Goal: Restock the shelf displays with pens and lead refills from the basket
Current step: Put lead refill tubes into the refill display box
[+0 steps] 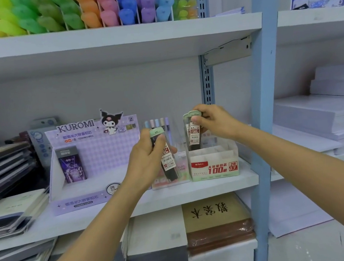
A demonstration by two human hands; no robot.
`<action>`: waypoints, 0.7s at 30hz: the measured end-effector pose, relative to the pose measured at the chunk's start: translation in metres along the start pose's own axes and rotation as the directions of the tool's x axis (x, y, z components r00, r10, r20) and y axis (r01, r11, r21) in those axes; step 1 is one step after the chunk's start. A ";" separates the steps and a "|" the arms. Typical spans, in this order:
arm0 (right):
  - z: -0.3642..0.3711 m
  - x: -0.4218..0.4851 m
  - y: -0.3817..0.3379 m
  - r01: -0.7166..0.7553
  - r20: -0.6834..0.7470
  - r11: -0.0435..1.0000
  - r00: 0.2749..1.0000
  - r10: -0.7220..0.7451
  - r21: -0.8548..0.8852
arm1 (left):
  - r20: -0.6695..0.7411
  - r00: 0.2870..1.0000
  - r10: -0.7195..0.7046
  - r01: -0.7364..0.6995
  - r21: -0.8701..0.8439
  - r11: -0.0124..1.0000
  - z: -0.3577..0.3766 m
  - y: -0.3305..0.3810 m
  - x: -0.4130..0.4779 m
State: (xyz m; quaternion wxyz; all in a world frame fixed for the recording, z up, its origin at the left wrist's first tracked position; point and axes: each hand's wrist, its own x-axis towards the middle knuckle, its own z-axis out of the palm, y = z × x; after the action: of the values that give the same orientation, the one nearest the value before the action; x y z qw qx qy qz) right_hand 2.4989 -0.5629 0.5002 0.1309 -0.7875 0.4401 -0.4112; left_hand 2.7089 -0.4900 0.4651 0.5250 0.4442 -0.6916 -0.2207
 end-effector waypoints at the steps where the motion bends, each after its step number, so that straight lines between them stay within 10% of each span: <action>1: 0.000 0.000 0.000 -0.004 0.034 1.000 0.999 0.004 0.014 | -0.005 1.000 -0.002 0.002 0.002 1.000 0.000 0.000 0.000; 15: -0.029 0.004 -0.018 0.115 -0.306 0.992 0.947 -0.094 0.052 | 0.023 0.998 -0.063 0.066 -0.109 0.992 -0.003 0.001 0.002; 21: -0.021 -0.001 -0.001 0.021 -0.151 0.993 0.988 -0.038 -0.115 | 0.054 0.998 -0.042 0.050 -0.165 0.985 -0.001 0.008 0.006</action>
State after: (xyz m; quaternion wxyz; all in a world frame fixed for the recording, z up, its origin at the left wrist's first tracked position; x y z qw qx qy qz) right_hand 2.4829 -0.5584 0.5133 0.0460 -0.7662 0.4596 -0.4469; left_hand 2.7068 -0.4911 0.4748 0.5372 0.4090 -0.6735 -0.3008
